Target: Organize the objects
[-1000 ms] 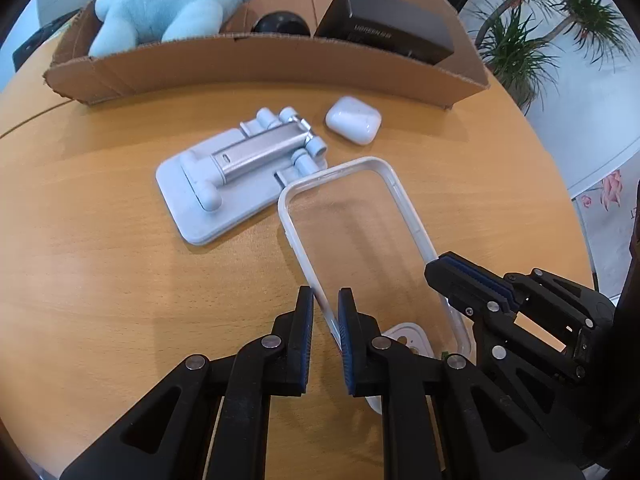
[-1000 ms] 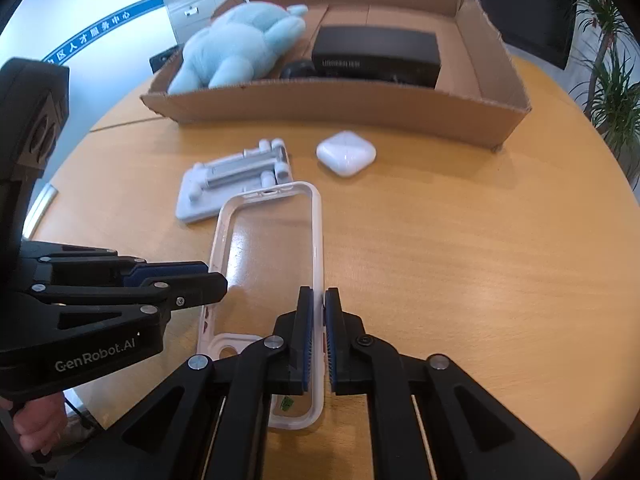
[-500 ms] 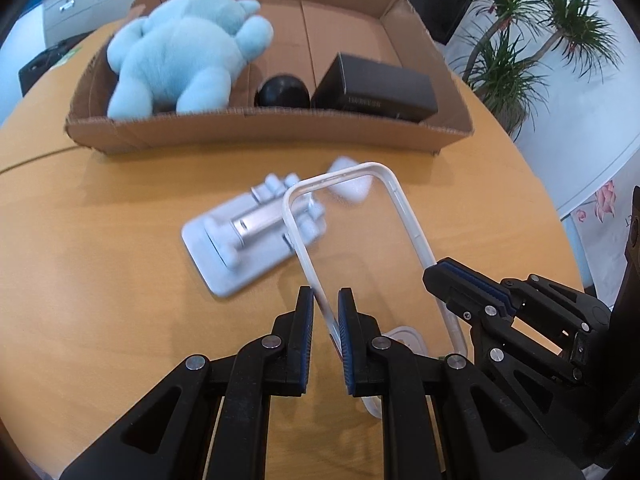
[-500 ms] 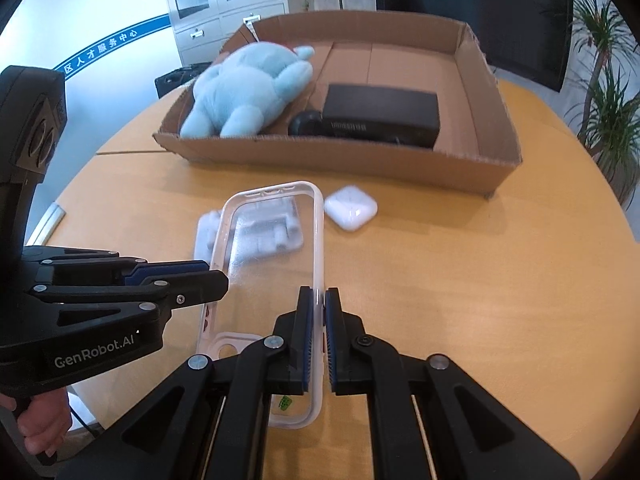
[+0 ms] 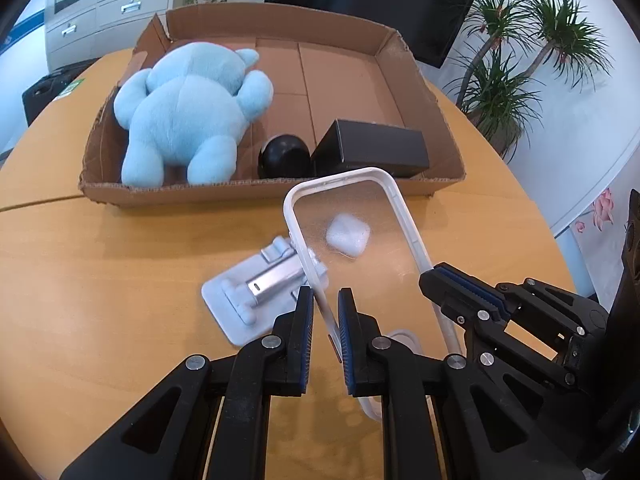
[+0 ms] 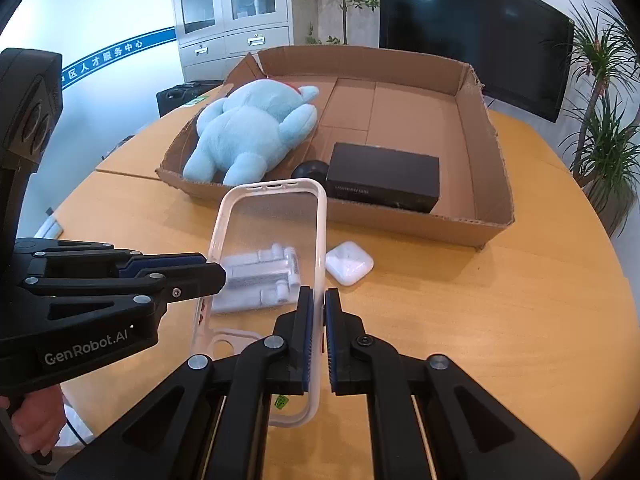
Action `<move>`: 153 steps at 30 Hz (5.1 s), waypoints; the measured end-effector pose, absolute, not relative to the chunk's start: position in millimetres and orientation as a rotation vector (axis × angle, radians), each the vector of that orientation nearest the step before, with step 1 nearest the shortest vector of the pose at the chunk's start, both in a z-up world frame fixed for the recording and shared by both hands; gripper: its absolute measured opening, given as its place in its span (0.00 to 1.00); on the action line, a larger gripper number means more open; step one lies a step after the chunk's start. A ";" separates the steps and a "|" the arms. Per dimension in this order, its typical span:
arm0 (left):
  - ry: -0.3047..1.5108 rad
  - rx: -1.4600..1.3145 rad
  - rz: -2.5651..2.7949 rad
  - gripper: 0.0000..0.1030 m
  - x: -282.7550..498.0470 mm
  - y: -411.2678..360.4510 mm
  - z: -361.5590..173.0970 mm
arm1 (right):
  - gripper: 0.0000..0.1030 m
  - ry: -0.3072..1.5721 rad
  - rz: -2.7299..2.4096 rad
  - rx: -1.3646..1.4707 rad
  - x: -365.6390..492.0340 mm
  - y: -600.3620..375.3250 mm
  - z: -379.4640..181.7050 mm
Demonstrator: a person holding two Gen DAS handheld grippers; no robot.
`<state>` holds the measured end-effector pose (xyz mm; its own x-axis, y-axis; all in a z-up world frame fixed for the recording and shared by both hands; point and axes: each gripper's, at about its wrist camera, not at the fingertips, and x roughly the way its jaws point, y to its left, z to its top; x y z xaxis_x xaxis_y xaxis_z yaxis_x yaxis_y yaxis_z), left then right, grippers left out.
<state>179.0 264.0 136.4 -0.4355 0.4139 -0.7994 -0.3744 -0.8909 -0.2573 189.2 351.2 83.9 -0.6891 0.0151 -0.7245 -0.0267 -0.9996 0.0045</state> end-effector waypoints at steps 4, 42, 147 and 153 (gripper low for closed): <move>-0.055 -1.302 2.334 0.10 175.7 265.6 139.6 | 0.04 -0.002 2.869 -1.212 185.5 350.3 87.6; -0.052 -1.231 2.394 0.10 156.0 264.7 165.7 | 0.04 -0.033 2.923 -1.096 154.8 360.4 113.5; 0.072 -1.215 2.515 0.10 -11.3 312.7 173.7 | 0.04 -0.093 2.880 -1.079 0.7 398.5 120.5; 0.033 -1.247 2.485 0.10 -23.2 312.9 161.8 | 0.06 -0.108 2.868 -1.103 -5.4 400.6 112.2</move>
